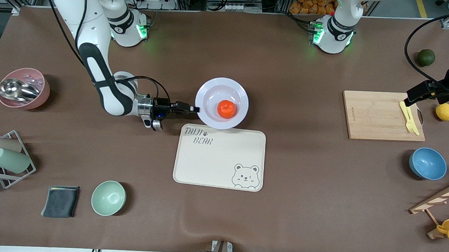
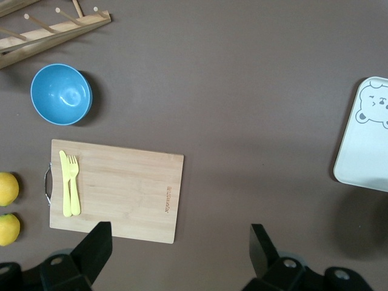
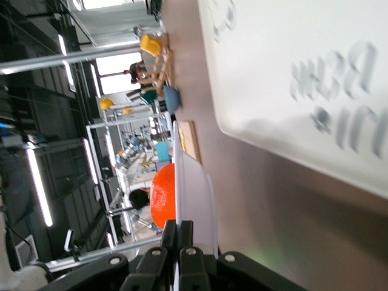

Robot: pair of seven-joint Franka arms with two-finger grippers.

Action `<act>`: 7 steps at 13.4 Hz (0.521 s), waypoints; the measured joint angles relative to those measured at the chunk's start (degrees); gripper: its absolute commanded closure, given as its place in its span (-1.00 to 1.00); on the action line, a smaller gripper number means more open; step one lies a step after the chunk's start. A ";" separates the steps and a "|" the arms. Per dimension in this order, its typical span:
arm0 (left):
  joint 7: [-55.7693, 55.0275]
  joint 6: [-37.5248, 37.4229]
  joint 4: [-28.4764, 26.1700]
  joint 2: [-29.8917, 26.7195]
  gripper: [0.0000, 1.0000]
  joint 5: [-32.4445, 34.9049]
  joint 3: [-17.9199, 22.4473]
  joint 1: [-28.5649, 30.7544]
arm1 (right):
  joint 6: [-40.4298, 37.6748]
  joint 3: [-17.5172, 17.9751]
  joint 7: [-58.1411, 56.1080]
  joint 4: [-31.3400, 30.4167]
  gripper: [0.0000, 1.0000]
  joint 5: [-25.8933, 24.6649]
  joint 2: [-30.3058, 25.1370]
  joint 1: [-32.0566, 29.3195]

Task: Place orange and plate with both arms
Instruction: 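Slide the plate with the right gripper onto the bear tray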

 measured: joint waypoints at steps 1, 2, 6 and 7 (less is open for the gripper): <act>0.00 0.16 0.00 0.07 -1.00 0.00 0.00 0.00 | 0.97 -0.07 1.71 1.98 1.00 0.07 0.02 -0.06; 0.00 0.29 0.00 0.22 -1.00 0.00 0.00 0.00 | 2.87 -0.12 3.16 4.02 1.00 0.10 0.12 -0.08; 0.00 0.85 -0.01 0.79 -1.00 0.00 0.00 0.00 | 8.66 -0.06 6.18 10.72 1.00 0.11 2.46 -0.04; 0.00 1.00 -0.01 0.88 -1.00 0.00 0.00 0.00 | 10.00 0.01 6.18 11.88 1.00 0.11 3.49 0.05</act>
